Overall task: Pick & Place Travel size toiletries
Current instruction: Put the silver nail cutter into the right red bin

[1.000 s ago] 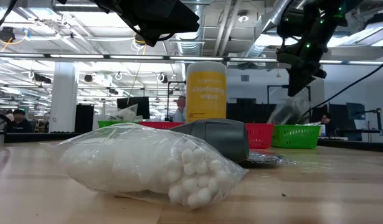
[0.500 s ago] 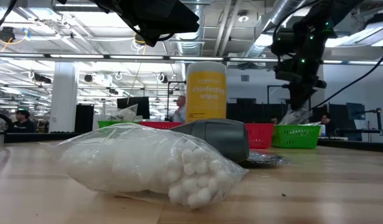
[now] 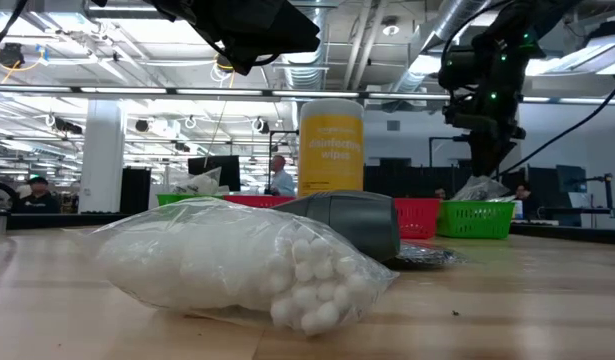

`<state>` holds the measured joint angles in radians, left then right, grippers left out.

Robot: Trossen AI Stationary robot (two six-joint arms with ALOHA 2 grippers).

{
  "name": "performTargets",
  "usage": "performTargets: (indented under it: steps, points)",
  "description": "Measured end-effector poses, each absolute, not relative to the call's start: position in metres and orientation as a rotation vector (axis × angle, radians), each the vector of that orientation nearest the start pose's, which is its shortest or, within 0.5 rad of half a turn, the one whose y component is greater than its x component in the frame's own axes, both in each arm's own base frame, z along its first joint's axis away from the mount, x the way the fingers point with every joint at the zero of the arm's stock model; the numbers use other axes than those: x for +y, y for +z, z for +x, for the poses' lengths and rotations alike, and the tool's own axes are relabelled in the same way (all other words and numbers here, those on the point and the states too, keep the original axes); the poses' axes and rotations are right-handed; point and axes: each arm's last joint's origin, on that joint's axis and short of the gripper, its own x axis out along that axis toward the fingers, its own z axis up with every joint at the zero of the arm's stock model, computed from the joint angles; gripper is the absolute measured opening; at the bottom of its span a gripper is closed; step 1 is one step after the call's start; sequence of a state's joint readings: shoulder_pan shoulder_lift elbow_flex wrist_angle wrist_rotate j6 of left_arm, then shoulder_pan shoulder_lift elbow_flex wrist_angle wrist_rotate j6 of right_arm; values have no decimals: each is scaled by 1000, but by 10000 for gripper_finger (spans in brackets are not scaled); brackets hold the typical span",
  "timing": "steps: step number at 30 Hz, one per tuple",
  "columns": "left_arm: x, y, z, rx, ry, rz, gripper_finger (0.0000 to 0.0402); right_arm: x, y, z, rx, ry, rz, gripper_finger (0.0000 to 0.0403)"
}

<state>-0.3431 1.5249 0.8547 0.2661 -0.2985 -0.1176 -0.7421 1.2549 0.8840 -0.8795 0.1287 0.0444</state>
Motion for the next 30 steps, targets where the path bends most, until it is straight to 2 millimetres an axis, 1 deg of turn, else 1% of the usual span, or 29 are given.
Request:
performTargets:
  steps: [5, 10, 15, 18, 22, 25, 30]
  points:
    - [-101, 225, 309, 385, -21, 11, 60, -155, 244, 158, 1191, -806, 441, 166]
    - [-101, 225, 309, 385, -22, 11, 60, -156, 260, 159, 1176, -820, 454, 161]
    - [-101, 225, 309, 385, -22, 11, 60, -152, 265, 157, 1214, -820, 487, 153]
    - [-101, 225, 309, 385, -21, 11, 60, -146, 264, 159, 1227, -801, 531, 150]
    - [-101, 224, 309, 386, -21, 11, 60, -134, 264, 170, 1208, -660, 563, 145]
    - [-101, 225, 309, 385, -21, 11, 60, -122, 264, 181, 1195, -564, 541, 142]
    - [-101, 225, 309, 386, -21, 11, 60, -98, 265, 198, 1183, -455, 462, 137]
